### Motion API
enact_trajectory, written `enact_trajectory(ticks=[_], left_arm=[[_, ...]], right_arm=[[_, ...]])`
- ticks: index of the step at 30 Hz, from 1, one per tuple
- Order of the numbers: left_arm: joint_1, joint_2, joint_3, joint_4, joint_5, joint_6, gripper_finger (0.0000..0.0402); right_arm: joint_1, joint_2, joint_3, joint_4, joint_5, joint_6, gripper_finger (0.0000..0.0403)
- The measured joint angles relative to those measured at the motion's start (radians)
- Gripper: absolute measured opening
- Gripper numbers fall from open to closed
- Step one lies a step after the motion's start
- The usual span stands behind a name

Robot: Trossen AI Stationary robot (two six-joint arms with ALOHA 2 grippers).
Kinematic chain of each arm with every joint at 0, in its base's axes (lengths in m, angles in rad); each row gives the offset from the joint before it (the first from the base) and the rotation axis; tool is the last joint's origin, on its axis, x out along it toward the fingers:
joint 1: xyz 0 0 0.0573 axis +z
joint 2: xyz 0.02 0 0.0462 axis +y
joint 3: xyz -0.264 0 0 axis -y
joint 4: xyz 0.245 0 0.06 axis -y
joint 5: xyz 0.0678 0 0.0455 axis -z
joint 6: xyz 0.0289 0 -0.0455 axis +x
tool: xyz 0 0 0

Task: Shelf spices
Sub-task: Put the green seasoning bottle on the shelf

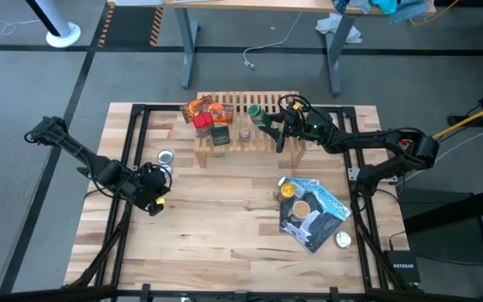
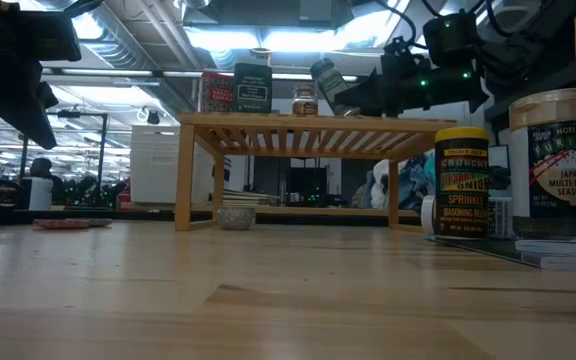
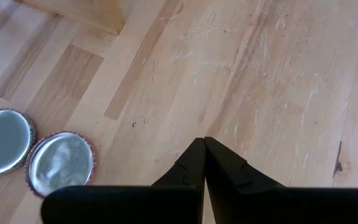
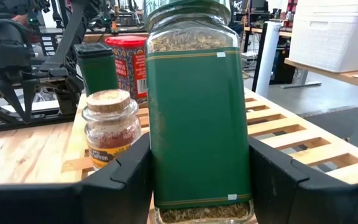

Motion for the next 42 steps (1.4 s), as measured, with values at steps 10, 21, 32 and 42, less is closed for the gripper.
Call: enact_trajectory(ticks=[10,21,32,42], left_arm=[[0.000,0.000,0.000,0.000,0.000,0.000,0.0001],[0.000,0.000,0.000,0.001,0.000,-0.002,0.0001],[0.000,0.002,0.000,0.201,-0.140,-0.147,0.0001],[0.025,0.002,0.000,0.634,-0.397,0.196,0.0001]], right_arm=[[0.000,0.000,0.000,0.002,-0.019,0.015,0.0204],[0.000,0.000,0.000,0.002,-0.035,0.041,0.0204],[0.000,0.000,0.000,0.026,-0.035,0.043,0.0204],[0.000,0.000,0.000,0.028,-0.035,0.044,0.0204]])
